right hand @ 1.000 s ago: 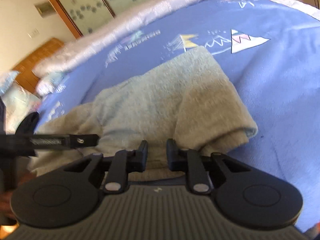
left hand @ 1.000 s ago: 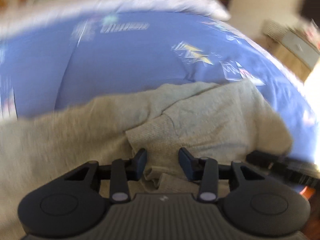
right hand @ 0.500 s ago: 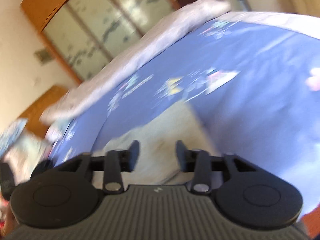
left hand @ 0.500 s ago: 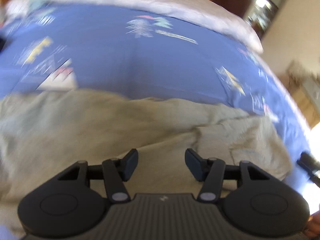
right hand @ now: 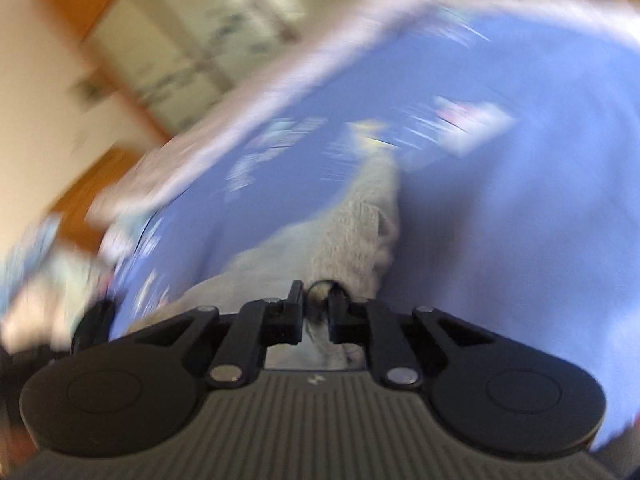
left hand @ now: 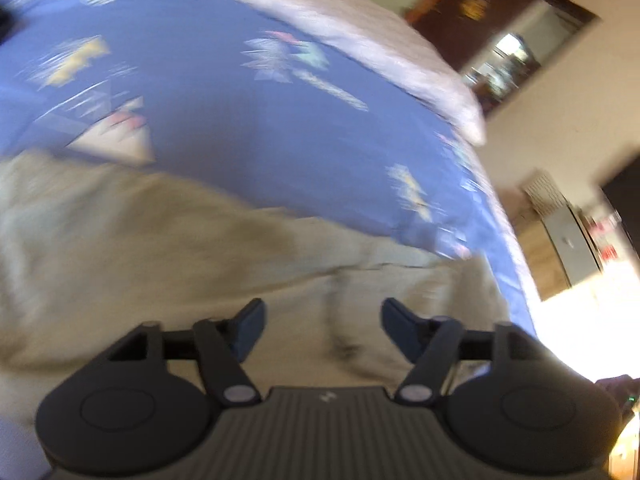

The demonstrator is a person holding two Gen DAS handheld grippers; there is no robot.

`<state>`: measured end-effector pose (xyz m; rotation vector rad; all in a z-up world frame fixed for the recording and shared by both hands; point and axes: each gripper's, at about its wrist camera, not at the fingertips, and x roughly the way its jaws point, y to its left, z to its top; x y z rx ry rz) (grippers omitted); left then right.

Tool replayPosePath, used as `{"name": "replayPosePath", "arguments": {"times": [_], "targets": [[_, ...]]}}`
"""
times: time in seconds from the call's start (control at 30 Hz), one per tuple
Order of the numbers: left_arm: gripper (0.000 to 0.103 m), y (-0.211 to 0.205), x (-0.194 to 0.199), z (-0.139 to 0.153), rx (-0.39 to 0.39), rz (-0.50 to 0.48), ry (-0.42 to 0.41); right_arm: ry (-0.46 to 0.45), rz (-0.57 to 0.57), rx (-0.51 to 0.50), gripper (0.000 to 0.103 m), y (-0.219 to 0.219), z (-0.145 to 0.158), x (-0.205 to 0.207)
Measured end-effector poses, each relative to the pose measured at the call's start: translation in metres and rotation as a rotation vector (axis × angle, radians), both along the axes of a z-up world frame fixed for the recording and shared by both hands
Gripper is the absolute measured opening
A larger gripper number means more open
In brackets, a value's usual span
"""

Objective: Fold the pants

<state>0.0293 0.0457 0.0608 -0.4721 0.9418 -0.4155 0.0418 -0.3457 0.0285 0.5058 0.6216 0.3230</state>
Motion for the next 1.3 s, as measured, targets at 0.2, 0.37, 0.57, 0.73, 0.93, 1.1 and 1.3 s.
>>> {"name": "replayPosePath", "arguments": {"times": [0.2, 0.37, 0.57, 0.73, 0.93, 1.1, 1.3], "targets": [[0.093, -0.083, 0.028, 0.021, 0.060, -0.222, -0.070, -0.183, 0.261, -0.337, 0.014, 0.107, 0.029, -0.025], [0.014, -0.114, 0.051, -0.002, 0.235, -0.244, 0.004, -0.204, 0.299, -0.376, 0.013, 0.134, 0.030, -0.029], [0.012, -0.066, 0.043, 0.005, 0.177, -0.163, -0.048, -0.208, 0.288, -0.387, 0.070, 0.130, 0.026, -0.030], [0.012, -0.003, 0.022, 0.040, 0.170, -0.082, -0.147, -0.169, 0.292, -0.522, 0.074, 0.140, 0.004, -0.021], [0.013, 0.088, -0.012, 0.064, 0.203, 0.058, -0.213, -0.190, 0.413, -0.432, 0.069, 0.175, 0.014, -0.016], [0.013, 0.140, -0.031, 0.042, 0.273, 0.159, -0.155, -0.261, 0.607, -0.522, 0.042, 0.241, 0.011, -0.021], [0.013, 0.173, -0.033, -0.005, 0.301, 0.226, -0.052, -0.291, 0.735, -0.675, 0.042, 0.281, -0.013, -0.029]]}}
